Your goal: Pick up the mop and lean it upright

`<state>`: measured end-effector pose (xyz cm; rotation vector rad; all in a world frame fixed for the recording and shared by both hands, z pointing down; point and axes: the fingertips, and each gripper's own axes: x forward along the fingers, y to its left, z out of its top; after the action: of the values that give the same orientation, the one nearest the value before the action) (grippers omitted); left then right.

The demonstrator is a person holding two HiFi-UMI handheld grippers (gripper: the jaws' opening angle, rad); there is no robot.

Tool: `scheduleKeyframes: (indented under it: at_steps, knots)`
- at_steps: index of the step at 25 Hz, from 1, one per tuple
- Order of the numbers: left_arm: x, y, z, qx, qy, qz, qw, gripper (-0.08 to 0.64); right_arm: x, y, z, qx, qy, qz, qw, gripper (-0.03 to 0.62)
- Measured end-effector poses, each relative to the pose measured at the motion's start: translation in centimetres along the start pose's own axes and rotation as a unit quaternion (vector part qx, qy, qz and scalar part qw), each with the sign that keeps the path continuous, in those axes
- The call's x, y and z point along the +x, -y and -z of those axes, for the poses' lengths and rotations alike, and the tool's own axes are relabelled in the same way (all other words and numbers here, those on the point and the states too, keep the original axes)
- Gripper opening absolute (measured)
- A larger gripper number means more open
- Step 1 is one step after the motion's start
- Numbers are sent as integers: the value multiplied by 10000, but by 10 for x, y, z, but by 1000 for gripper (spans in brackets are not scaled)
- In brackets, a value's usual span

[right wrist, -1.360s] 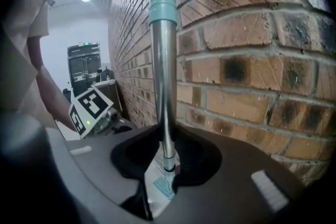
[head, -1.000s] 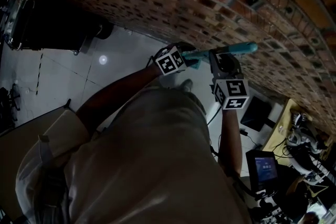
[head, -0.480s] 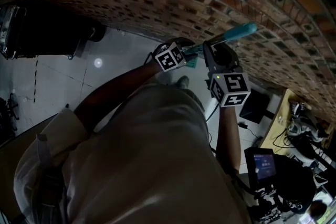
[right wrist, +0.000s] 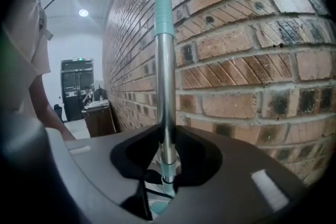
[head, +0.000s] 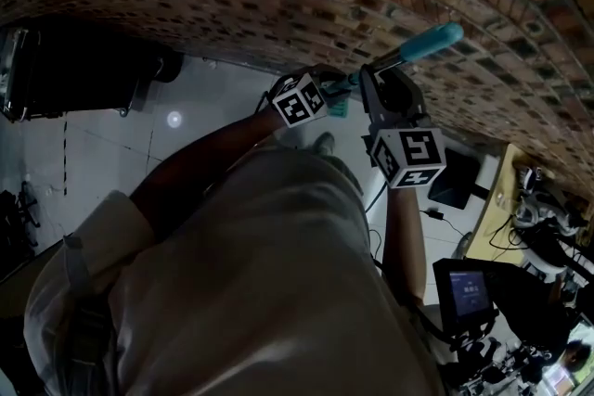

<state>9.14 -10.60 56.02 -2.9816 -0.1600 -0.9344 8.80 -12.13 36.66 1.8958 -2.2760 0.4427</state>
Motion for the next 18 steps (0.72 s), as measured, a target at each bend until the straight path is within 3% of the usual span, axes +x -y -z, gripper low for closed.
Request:
scheduleKeyframes:
  at_steps: [6,11,18]
  knots:
    - [1,4,-4,121,-18,177,9998,147,-4,2,-9,-54,294,38,9995,112]
    - [0,4,4,135,-100,201,9997,147,-11,2,-12,-67,404,-50,9991,212]
    - [1,4,5,136,-141,200,9996,147,-23,-1,-12,-134,600,-179,9979,219]
